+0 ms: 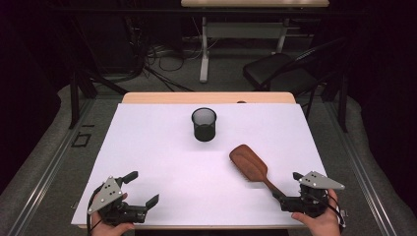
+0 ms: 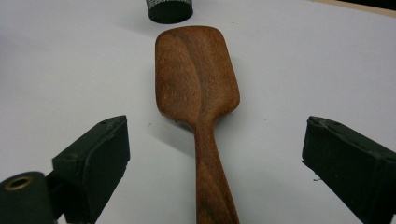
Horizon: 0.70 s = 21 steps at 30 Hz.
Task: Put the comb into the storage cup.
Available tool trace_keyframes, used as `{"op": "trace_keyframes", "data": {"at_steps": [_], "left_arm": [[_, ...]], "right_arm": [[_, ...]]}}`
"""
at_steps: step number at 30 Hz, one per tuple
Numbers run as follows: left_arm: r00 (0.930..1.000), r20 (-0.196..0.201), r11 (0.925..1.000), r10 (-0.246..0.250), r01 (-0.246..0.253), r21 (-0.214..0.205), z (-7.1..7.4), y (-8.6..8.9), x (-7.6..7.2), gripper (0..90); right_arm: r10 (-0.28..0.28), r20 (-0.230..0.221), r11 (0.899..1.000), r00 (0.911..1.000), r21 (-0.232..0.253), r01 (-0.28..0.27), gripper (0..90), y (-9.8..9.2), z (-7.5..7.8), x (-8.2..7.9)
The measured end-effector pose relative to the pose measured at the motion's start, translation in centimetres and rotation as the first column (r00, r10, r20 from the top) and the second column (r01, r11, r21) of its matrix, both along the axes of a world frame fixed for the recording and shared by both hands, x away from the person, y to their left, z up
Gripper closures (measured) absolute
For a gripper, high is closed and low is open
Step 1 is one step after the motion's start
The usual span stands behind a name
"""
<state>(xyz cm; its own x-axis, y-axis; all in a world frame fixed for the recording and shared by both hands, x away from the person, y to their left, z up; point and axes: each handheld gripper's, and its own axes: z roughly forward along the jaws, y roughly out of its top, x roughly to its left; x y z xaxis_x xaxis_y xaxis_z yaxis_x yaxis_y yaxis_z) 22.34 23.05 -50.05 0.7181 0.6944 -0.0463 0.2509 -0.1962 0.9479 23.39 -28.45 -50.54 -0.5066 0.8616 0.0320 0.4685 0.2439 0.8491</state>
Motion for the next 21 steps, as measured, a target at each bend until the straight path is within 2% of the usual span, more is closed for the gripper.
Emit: {"op": "trace_keyframes", "data": {"at_steps": [2,6,8,10,14,21], "left_arm": [[1.0000,0.000,1.0000,0.005,-0.005,0.001,0.0,0.1,0.0,0.2],[0.9999,0.002,0.9999,0.010,-0.010,-0.009,0.0,0.2,0.0,0.2],[0.9999,0.002,0.9998,0.014,-0.014,-0.011,0.0,0.2,0.0,0.2],[0.9999,0.003,0.9998,0.015,-0.015,-0.011,0.0,0.2,0.0,0.2],[0.9999,0.003,0.9998,0.014,-0.014,-0.011,0.0,0.1,0.0,0.2],[0.9998,0.001,0.9997,0.022,-0.022,-0.011,0.0,0.2,-0.1,0.2]], "right_arm": [[0.005,-0.011,1.000,0.9999,-0.002,-0.005,8.7,0.1,0.0,0.1],[0.025,-0.046,0.999,0.9986,-0.039,-0.026,8.8,0.4,0.1,0.5],[0.028,-0.050,0.998,0.9984,-0.046,-0.031,8.8,0.4,0.2,0.5],[0.044,-0.078,0.997,0.9960,-0.054,-0.048,8.9,0.3,0.4,0.7],[0.052,-0.096,0.997,0.9940,-0.056,-0.057,9.5,0.3,0.6,0.9],[0.067,-0.145,0.991,0.9871,-0.104,-0.082,11.5,0.1,1.1,1.2]]}}
